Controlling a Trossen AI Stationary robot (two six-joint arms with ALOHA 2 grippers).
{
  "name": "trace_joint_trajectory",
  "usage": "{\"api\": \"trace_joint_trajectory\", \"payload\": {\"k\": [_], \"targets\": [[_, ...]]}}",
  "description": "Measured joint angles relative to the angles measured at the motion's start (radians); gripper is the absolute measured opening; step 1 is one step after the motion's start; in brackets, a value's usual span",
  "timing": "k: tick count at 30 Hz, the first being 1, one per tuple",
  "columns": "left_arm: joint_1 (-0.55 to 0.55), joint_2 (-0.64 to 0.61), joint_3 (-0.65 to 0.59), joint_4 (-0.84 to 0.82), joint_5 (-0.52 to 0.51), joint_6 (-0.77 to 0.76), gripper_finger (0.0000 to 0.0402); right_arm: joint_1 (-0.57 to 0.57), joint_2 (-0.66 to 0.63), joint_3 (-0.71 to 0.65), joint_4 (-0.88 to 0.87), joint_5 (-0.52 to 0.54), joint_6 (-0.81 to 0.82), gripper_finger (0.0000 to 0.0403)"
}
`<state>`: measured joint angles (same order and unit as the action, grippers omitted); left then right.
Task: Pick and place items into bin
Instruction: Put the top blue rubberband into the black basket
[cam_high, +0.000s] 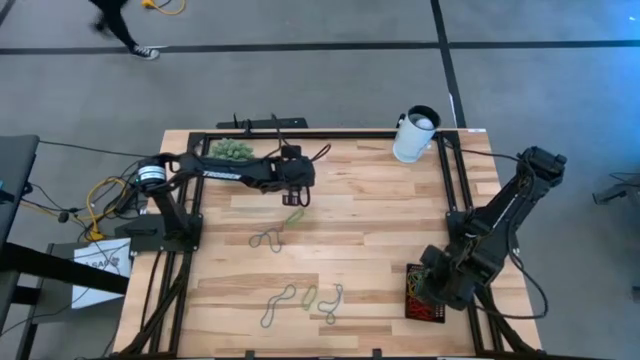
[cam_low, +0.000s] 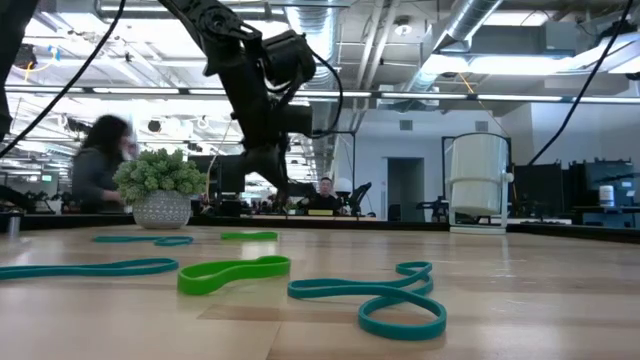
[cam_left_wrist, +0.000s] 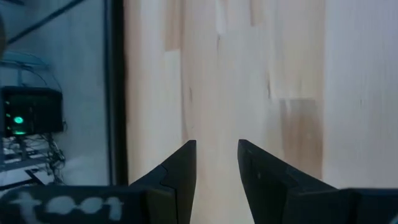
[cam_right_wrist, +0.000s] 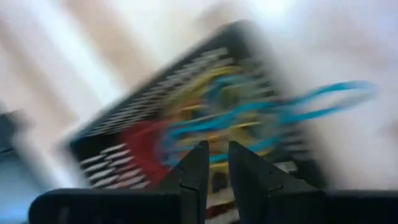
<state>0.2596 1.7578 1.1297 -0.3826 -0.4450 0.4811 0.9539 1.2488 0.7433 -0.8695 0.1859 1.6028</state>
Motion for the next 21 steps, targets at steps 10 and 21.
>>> {"api": "trace_joint_trajectory", "payload": {"k": [10,21], "targets": [[0.001,-0.009,0.0,0.033,-0.012,0.032,0.0109,-0.009,0.0,-0.001,-0.297,0.13,0.012,0.0053],[0.001,-0.009,0.0,0.037,-0.005,0.032,0.0109,-0.074,0.0,-0.068,-0.224,0.131,-0.023,0.0018]]}}
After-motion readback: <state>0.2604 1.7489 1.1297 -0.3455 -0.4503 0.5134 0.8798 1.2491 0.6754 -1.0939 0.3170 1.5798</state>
